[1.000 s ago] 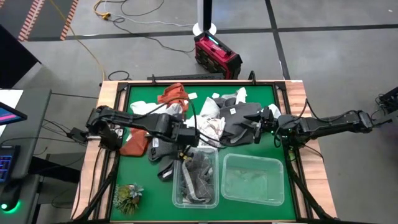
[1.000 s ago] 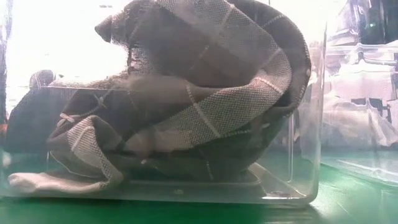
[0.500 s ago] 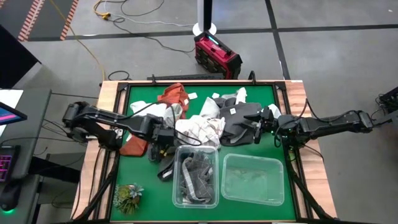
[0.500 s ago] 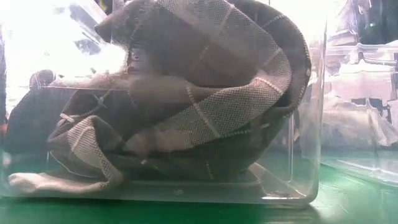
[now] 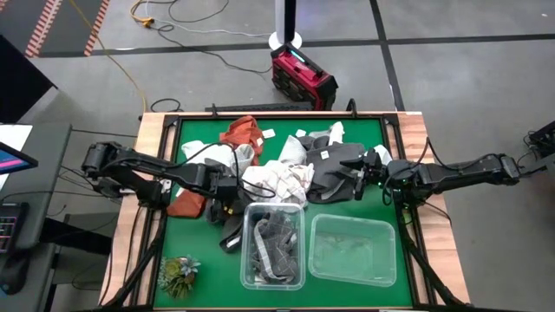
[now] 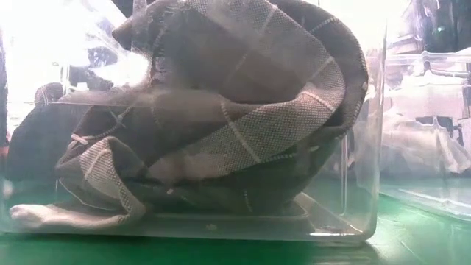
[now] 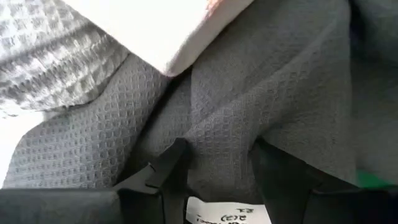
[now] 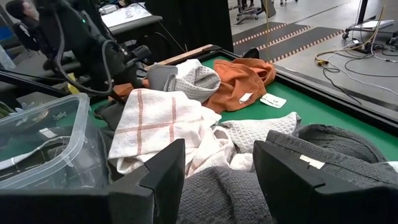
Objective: Sort towels by color in basket
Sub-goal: Put the left dark grey towel into the left transparent bin
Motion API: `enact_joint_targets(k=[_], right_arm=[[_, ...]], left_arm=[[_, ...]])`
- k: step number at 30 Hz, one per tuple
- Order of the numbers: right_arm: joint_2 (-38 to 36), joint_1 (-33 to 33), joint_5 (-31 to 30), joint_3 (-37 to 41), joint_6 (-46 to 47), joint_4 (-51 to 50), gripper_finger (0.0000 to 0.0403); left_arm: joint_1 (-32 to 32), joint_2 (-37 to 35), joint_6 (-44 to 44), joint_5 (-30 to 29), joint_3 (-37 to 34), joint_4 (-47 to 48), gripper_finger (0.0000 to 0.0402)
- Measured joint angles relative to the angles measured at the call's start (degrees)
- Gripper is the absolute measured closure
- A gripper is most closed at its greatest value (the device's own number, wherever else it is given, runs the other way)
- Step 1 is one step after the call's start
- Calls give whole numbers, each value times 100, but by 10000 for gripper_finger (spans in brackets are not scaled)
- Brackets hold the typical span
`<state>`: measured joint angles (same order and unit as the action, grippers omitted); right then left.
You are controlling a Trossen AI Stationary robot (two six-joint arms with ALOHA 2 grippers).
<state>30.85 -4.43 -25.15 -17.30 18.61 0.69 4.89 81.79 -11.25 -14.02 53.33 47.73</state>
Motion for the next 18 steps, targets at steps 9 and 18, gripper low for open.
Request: enact_joint_targets(k=[9,18], right_arm=[[0,0,0,0,0,4,184],[0,0,0,0,0,2,184]], left_arm=[[-11,-45,154,-40,-38,-345,387],[51,-1084,552,8,1136,-551,398]])
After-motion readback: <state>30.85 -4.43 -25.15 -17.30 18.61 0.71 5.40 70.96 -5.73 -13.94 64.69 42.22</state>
